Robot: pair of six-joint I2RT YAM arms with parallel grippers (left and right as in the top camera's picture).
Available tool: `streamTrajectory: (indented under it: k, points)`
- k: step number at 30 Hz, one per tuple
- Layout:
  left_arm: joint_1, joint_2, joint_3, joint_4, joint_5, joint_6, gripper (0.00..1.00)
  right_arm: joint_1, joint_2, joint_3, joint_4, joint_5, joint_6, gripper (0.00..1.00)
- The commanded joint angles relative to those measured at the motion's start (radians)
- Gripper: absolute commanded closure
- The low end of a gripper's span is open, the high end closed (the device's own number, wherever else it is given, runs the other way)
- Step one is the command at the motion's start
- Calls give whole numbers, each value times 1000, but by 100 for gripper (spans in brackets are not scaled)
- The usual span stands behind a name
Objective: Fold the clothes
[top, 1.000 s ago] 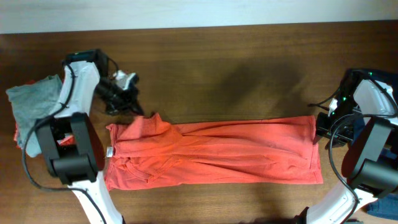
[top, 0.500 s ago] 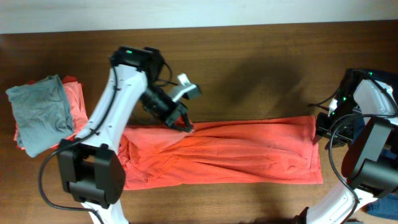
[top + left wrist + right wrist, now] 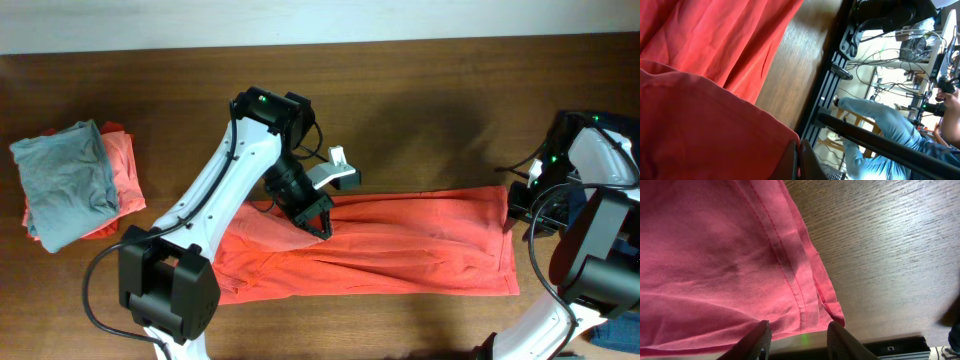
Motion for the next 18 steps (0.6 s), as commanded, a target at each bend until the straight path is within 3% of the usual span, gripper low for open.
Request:
streamTrajectory:
  k: [1, 5, 11, 16, 18]
  points:
    - [0, -6, 7, -5, -6, 22, 99, -6, -28, 13, -5, -6, 4, 59]
    - [0, -6, 4, -5, -6, 22, 94, -6, -28, 13, -6, -6, 4, 58]
    - [0, -6, -19, -4, -13, 19, 59, -6, -28, 13, -7, -6, 4, 59]
    - [0, -6, -19, 3, -46, 18, 60, -6, -28, 13, -7, -6, 4, 59]
    - [3, -6, -19, 20, -74, 2, 70, -6, -28, 13, -7, -6, 4, 59]
